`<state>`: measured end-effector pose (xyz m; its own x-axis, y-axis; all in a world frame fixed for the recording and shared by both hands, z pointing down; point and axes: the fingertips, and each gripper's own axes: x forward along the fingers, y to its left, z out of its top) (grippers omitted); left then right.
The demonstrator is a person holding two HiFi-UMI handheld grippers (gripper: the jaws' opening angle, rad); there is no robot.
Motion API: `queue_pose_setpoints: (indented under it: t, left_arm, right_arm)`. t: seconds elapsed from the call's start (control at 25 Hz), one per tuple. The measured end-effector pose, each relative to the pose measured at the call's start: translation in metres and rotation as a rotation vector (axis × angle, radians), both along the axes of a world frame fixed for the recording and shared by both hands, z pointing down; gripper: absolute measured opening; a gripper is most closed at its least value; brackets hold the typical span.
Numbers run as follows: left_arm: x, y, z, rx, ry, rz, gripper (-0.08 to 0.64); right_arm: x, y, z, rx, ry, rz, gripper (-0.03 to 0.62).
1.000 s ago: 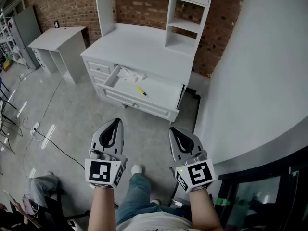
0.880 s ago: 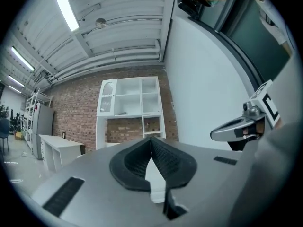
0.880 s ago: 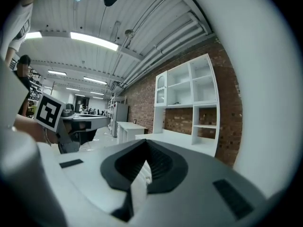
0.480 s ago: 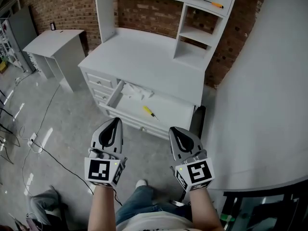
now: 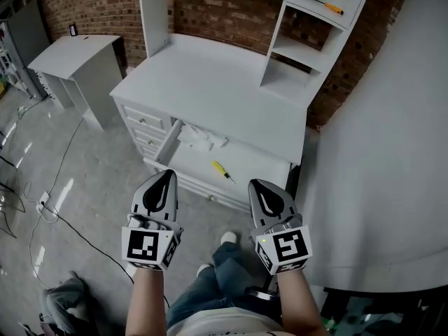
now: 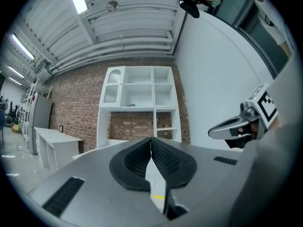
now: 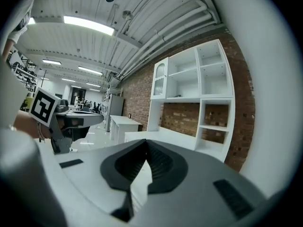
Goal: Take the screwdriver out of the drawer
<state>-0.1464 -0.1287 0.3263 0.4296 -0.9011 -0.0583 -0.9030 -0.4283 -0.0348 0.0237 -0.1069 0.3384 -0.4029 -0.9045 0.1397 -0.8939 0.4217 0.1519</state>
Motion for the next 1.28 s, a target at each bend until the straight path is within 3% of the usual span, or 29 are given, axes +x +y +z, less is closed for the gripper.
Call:
queue_pose_setpoints:
  t: [0.12,0.24,0.36,0.48,0.68,1.28]
  left_arm:
    - [-0.001,-0.016,0.007,-0.022,0.0,-0.008,0.014]
    - [-0.002,-0.035,0.012,-0.038,-0.007,-0.014,0.013]
    - [-0.004,-0.059,0.018,-0.045,-0.009,-0.027,0.014]
    - [-0.004,-0.085,0.027,-0.072,-0.004,-0.041,0.013]
    - [0.0,-0.13,0.044,-0.113,-0.007,-0.058,0.014]
    - [0.01,-0.216,0.125,-0.294,-0.018,-0.073,0.014]
  right_arm:
    - [0.003,-0.022,0.007,-0.024,-0.015,-0.001,0.015]
    - [0.001,-0.046,0.018,-0.064,-0.037,-0.033,0.152]
    - [0.0,-0.073,0.031,-0.105,-0.059,-0.053,0.197]
    - [0.0,-0.102,0.049,-0.159,-0.068,-0.068,0.295]
    - [-0.002,-0.147,0.099,-0.285,0.022,-0.108,0.291]
    - [-0.015,-0.219,0.296,-0.739,0.195,-0.242,0.161]
